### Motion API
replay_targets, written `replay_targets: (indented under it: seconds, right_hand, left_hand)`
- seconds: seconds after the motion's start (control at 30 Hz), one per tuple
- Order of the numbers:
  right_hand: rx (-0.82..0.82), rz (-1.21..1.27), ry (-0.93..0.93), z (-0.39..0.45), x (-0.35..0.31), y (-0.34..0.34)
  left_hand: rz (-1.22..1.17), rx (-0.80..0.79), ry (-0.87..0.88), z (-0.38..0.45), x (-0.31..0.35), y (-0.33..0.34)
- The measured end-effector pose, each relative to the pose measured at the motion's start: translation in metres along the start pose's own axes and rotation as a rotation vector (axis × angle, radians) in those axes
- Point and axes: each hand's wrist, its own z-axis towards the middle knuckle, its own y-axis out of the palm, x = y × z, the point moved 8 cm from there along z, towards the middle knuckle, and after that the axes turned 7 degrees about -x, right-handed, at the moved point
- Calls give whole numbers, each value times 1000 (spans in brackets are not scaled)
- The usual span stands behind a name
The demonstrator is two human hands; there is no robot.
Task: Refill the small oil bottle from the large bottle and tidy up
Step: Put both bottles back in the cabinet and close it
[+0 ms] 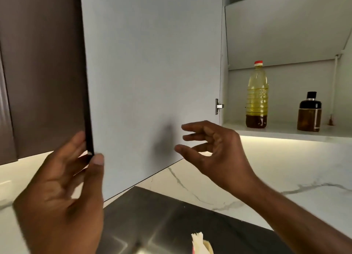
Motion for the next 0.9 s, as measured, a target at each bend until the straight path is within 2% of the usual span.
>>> replay_targets:
  seconds: [0.07,0.4,0.53,0.7,0.9]
  right_hand:
    - [-4,32,-18,-2,-11,11]
    - [31,113,-49,-26,-47,13]
    - [177,216,-83,-50,-62,-22]
    - [269,175,-151,-90,-80,-75]
    - [339,79,-163,-126,-84,-144]
  left_hand:
    - [-73,53,-43,-1,16,5]
    - [-187,67,116,-33,75,27]
    - [-189,6,286,-56,114,46]
    - [-146,-65,478,-91,160,92]
    - [-211,-103,504,-121,199,160]
